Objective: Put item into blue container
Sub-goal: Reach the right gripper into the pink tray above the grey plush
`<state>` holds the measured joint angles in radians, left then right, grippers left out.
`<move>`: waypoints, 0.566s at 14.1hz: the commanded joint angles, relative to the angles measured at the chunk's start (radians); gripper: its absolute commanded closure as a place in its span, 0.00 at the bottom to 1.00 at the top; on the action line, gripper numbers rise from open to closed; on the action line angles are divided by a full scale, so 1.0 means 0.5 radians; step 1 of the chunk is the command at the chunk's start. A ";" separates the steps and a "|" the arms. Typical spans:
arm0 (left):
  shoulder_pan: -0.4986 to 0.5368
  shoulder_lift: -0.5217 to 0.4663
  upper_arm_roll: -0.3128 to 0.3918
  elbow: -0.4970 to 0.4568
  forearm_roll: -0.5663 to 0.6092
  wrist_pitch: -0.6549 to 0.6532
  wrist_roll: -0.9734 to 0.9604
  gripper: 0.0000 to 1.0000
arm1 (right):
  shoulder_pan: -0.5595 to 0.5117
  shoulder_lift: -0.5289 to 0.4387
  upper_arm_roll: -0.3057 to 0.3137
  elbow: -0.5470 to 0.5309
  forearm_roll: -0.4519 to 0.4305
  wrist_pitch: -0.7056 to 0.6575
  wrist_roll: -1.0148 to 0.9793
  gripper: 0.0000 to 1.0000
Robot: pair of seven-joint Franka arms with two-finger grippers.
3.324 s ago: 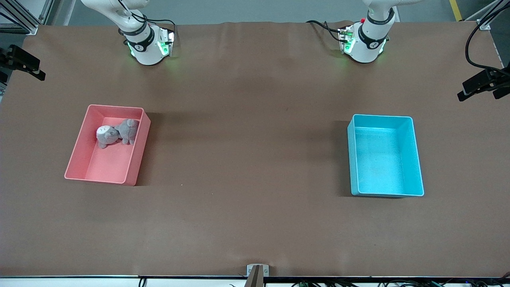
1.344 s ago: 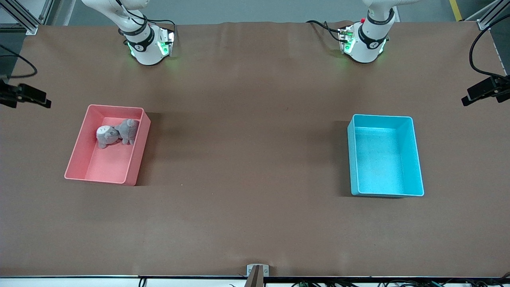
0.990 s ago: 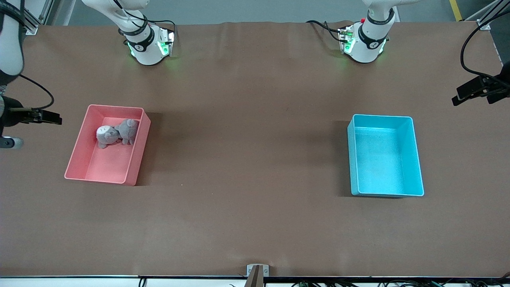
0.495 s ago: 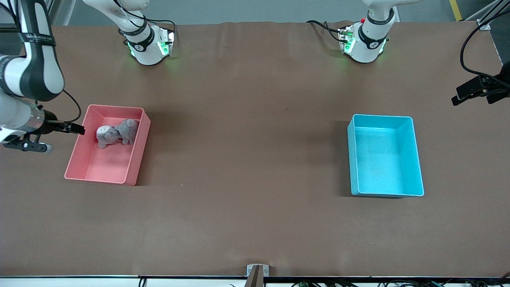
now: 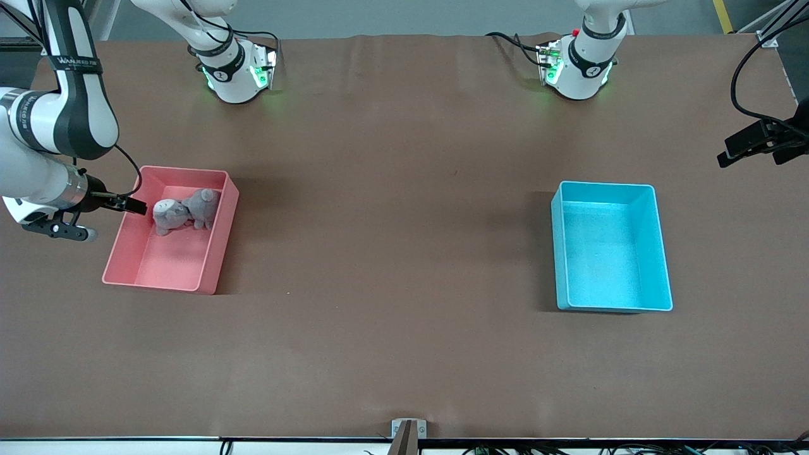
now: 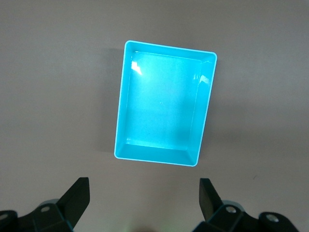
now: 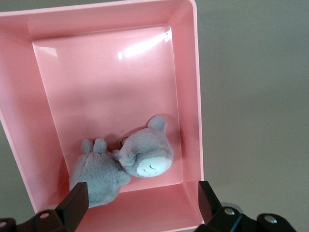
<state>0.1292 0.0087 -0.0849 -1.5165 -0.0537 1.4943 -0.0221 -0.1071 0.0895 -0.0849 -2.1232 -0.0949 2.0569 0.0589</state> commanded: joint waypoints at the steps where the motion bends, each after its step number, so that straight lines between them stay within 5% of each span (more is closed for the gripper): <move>1: -0.004 -0.005 -0.002 0.017 0.031 -0.016 -0.011 0.00 | -0.010 -0.072 0.007 -0.159 -0.013 0.129 0.042 0.00; 8: -0.001 -0.005 -0.002 0.017 0.031 -0.022 -0.011 0.00 | -0.010 0.008 0.010 -0.202 -0.010 0.193 0.125 0.00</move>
<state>0.1292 0.0087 -0.0849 -1.5165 -0.0537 1.4931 -0.0221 -0.1071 0.0933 -0.0844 -2.1915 -0.0949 2.1183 0.0977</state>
